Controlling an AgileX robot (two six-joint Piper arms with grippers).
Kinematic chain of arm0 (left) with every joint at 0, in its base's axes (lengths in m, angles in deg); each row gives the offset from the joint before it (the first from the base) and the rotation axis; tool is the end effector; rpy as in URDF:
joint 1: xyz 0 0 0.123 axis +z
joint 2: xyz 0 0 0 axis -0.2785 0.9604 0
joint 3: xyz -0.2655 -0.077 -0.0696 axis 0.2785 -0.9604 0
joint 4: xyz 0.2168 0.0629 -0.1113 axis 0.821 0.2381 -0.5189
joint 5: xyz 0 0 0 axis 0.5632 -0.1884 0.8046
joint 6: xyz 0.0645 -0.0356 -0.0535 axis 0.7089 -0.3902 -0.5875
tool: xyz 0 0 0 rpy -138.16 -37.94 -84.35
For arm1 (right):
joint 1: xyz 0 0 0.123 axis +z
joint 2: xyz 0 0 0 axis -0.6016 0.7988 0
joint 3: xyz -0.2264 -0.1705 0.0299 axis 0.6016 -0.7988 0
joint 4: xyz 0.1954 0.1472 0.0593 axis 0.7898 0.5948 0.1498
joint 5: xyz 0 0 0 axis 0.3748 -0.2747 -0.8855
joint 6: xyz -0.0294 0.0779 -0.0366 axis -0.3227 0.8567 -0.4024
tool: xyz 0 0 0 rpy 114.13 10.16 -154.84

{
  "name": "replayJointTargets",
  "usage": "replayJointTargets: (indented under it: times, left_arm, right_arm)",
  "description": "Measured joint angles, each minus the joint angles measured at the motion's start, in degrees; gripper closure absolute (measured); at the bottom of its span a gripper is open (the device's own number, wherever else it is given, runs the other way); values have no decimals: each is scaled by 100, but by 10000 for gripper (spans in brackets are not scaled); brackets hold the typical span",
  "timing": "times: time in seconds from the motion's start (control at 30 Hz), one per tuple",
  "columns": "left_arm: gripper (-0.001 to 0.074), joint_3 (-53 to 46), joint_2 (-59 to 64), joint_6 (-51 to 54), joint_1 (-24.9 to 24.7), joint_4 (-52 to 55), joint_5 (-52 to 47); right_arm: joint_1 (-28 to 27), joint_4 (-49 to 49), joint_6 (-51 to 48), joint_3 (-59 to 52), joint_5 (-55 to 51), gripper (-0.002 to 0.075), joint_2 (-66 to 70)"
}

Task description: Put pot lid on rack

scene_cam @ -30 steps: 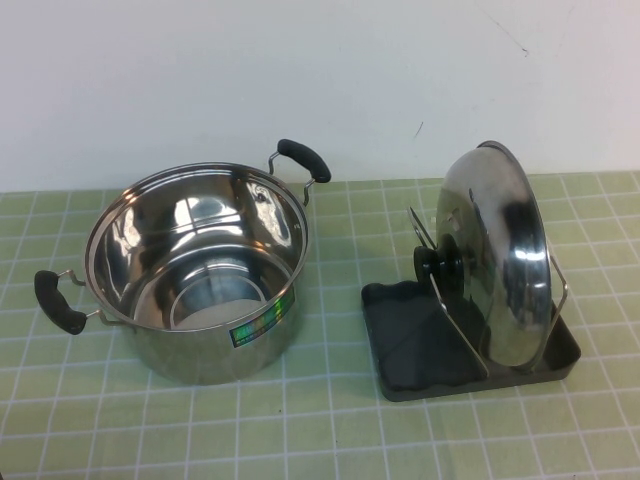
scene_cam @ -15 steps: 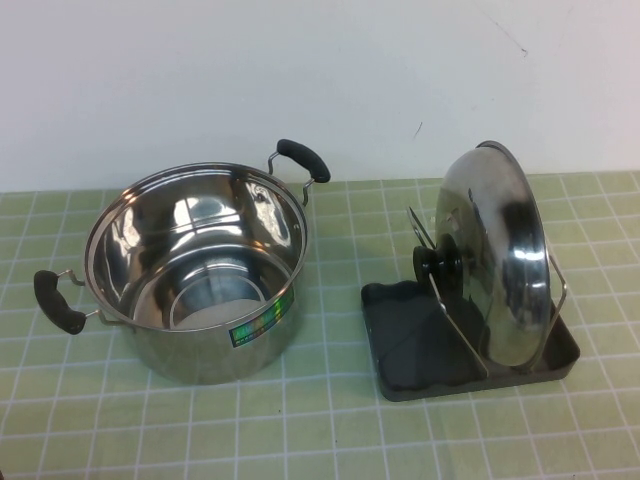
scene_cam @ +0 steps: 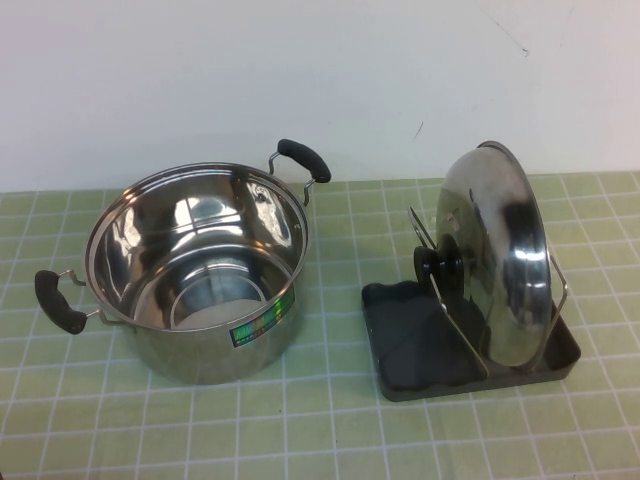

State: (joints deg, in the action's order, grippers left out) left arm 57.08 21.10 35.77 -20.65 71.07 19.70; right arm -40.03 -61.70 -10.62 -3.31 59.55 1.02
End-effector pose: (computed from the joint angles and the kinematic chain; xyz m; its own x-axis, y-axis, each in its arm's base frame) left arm 0.0537 -0.0038 0.1795 -0.2317 -0.1005 -0.9676 0.0468 0.9923 -0.1143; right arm 0.0534 -0.0018 0.1751 -0.2604 -0.0776 -0.9624 0.0190 0.9962 -0.0855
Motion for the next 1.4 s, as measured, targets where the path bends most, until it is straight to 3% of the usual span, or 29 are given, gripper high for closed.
replayJointTargets:
  times: [0.27,1.4]
  left_arm:
    - [737,0,0,0,0,0,0]
    - [737,0,0,-12,0,0,0]
  right_arm:
    - [0,-37,462,0,-55,727,0]
    - [0,-45,340,23,-163,727,0]
